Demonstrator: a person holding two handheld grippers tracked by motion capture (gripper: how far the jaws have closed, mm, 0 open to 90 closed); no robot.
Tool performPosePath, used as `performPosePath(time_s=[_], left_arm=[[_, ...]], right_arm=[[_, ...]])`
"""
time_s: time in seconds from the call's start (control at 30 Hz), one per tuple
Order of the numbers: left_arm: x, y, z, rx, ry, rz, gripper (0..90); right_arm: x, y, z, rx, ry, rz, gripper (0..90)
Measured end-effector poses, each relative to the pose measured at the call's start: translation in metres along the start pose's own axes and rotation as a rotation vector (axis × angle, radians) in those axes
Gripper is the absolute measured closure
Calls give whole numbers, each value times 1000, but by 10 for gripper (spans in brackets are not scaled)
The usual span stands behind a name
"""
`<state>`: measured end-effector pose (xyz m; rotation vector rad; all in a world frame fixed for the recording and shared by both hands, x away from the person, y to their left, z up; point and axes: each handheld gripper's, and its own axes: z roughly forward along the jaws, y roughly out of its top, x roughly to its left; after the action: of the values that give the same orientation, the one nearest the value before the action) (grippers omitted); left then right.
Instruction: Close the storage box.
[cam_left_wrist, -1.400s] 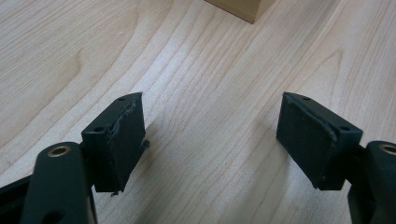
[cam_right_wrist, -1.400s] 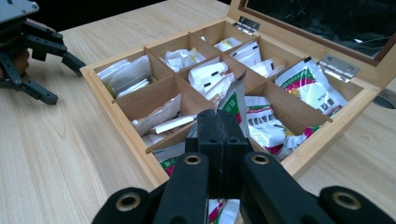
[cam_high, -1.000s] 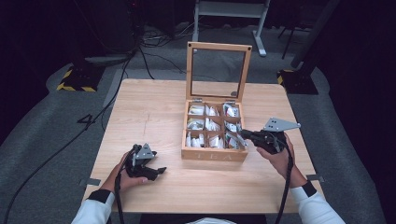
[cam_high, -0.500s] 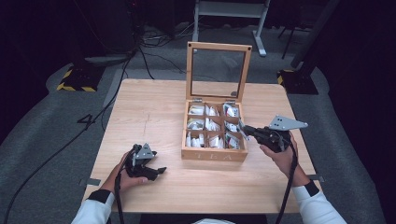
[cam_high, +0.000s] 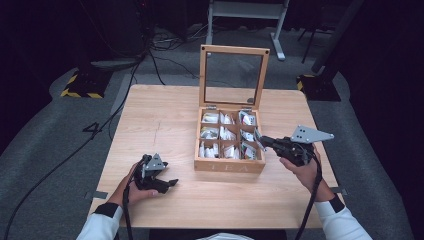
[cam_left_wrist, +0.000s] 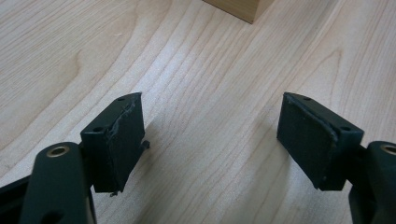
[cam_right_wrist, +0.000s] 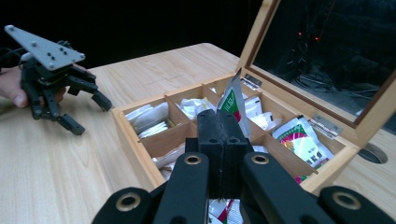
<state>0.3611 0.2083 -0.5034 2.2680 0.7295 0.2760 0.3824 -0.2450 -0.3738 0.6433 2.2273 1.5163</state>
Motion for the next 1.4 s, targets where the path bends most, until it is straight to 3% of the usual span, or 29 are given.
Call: performPosePath(time_s=[0.67,1.1,1.4], left_arm=[[-1,0,-1,1,8,-6,237],[-1,-1,-1,1,8,-6,237],[-1,-1,-1,0,8,-7,237]], right_arm=[[37,0,5,26,128,-57,900],[64,-15,20,104,228,-98,900],[72,-28,29,159,260,-110,900]])
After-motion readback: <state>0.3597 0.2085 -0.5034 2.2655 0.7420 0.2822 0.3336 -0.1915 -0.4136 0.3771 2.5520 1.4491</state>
